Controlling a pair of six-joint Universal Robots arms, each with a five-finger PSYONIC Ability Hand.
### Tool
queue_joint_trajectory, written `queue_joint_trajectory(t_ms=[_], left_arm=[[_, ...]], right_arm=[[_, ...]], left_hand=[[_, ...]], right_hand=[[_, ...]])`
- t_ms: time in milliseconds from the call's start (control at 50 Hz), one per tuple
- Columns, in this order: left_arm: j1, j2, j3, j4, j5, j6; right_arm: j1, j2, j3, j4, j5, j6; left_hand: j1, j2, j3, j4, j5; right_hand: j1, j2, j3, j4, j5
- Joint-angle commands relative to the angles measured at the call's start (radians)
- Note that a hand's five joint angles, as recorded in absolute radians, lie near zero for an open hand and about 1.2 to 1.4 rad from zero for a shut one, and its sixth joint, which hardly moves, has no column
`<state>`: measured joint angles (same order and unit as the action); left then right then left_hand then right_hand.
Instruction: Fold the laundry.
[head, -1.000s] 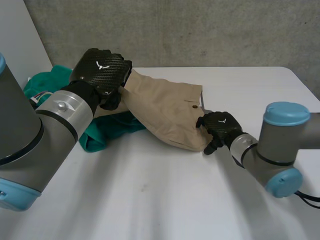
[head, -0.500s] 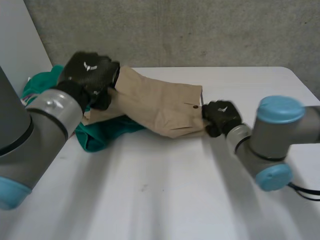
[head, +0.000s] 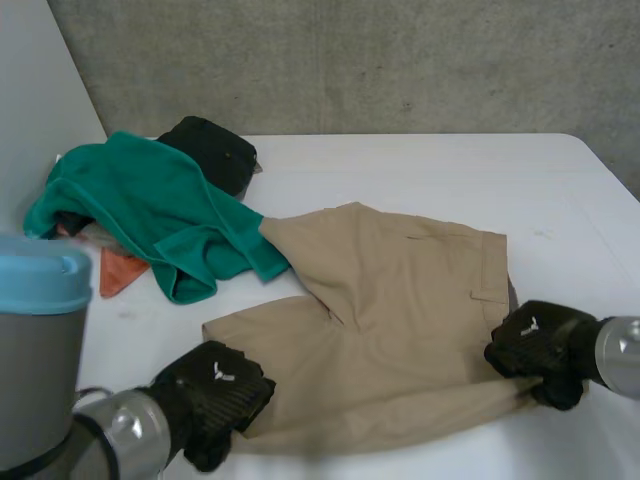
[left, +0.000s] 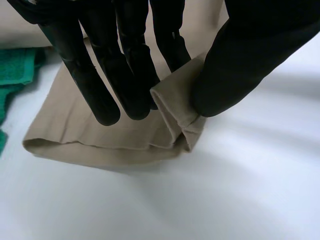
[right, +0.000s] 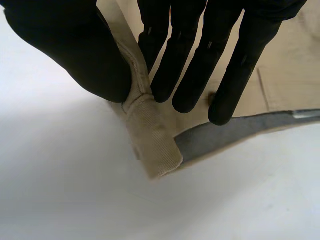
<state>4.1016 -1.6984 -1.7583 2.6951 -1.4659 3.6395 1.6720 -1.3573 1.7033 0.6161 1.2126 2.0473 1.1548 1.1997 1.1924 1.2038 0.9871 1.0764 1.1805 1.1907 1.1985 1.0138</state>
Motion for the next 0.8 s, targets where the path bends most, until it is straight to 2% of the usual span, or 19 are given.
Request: queue_joint_trajectory(t_ms=[20,120,200,260,280,320,340,400,460,480,620,800], left_arm=[[0.011,-0.145,0.175,0.110,-0.148,0.036],[0.029,-0.230,0.295,0.201,-0.128,0.076],[0.052,-0.319,0.466,0.359,-0.083,0.117],[0.082,-0.366,0.658,0.540,-0.034,0.123],[0.097,-0.381,0.762,0.655,-0.012,0.125],[0.108,-0.391,0.851,0.754,-0.008,0.116],[0.118,-0.395,0.917,0.855,-0.005,0.094],[0.141,-0.403,1.025,1.016,-0.016,0.038],[0.152,-0.409,1.076,1.025,-0.030,-0.002],[0.154,-0.411,1.082,1.019,-0.030,-0.004],[0.167,-0.399,1.024,0.951,-0.047,-0.024],[0.164,-0.406,0.771,0.937,-0.028,-0.070]], right_arm=[[0.023,0.119,-0.157,-0.116,0.019,0.186],[0.052,0.194,-0.252,-0.211,0.022,0.277],[0.103,0.260,-0.384,-0.358,0.031,0.356],[0.141,0.294,-0.565,-0.508,0.082,0.430],[0.155,0.299,-0.649,-0.597,0.120,0.482],[0.166,0.294,-0.720,-0.703,0.156,0.542],[0.169,0.293,-0.744,-0.761,0.172,0.571],[0.175,0.262,-0.787,-1.069,0.217,0.713],[0.163,0.248,-0.781,-1.228,0.216,0.775],[0.160,0.253,-0.786,-1.231,0.214,0.778],[0.170,0.328,-0.834,-1.127,0.185,0.777],[0.176,0.431,-0.780,-1.044,0.137,0.757]], left_hand=[[0.242,0.197,0.204,0.192,0.235],[0.242,0.197,0.204,0.192,0.235],[0.242,0.197,0.204,0.192,0.235],[0.242,0.197,0.204,0.192,0.235],[0.242,0.197,0.204,0.192,0.235],[0.242,0.197,0.204,0.192,0.235],[0.242,0.197,0.204,0.192,0.235],[0.242,0.197,0.204,0.192,0.235],[0.242,0.197,0.204,0.192,0.235],[0.242,0.197,0.204,0.192,0.235],[0.242,0.197,0.204,0.192,0.235],[0.242,0.197,0.204,0.192,0.235]], right_hand=[[0.320,0.216,0.206,0.198,0.208],[0.320,0.216,0.206,0.198,0.208],[0.320,0.216,0.206,0.198,0.208],[0.320,0.216,0.206,0.198,0.208],[0.320,0.216,0.206,0.198,0.208],[0.320,0.216,0.206,0.198,0.208],[0.320,0.216,0.206,0.198,0.208],[0.320,0.216,0.206,0.198,0.208],[0.320,0.216,0.206,0.198,0.208],[0.320,0.216,0.206,0.198,0.208],[0.320,0.216,0.206,0.198,0.208],[0.320,0.216,0.206,0.198,0.208]])
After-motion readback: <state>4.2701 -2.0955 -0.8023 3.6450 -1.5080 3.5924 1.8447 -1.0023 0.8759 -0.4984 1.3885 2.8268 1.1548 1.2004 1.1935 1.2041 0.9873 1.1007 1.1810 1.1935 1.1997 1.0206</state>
